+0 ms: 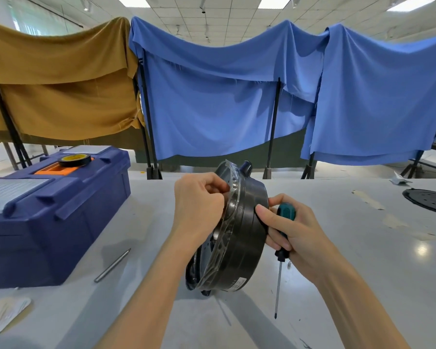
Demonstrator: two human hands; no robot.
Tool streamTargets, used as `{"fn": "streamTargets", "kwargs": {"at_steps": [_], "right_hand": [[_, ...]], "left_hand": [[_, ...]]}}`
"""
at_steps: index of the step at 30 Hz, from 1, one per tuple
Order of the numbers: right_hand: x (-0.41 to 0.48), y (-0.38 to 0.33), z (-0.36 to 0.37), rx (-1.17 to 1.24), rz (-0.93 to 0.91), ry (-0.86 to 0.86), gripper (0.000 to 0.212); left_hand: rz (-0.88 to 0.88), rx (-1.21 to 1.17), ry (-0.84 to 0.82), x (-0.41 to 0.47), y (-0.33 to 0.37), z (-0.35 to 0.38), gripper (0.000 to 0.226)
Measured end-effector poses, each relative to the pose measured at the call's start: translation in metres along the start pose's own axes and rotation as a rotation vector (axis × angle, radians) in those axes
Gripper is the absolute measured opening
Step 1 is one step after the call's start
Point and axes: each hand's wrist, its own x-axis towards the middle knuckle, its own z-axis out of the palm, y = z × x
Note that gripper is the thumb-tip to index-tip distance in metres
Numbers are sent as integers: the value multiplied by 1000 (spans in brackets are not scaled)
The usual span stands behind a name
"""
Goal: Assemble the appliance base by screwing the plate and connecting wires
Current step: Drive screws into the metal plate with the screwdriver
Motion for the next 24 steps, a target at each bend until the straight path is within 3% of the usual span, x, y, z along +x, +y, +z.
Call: {"fn": "streamTargets", "kwargs": {"at_steps": [5, 14, 19, 22, 24], "right_hand": [[0, 2, -3, 5, -11, 1, 16], [-6, 19, -15, 84, 38, 38, 31], [-5, 33, -27, 210, 110, 48, 18], [-6, 39, -32, 232, 139, 33, 3], [-6, 41, -35, 227, 187, 34, 6]], "left_hand": [[89, 62, 11, -4, 3, 4, 22], [98, -9, -63, -4, -3, 20, 18], [189, 4, -96, -16, -11, 30, 16], [136, -47, -149, -21, -17, 37, 18], [103, -58, -189, -22, -21, 41, 18]]}}
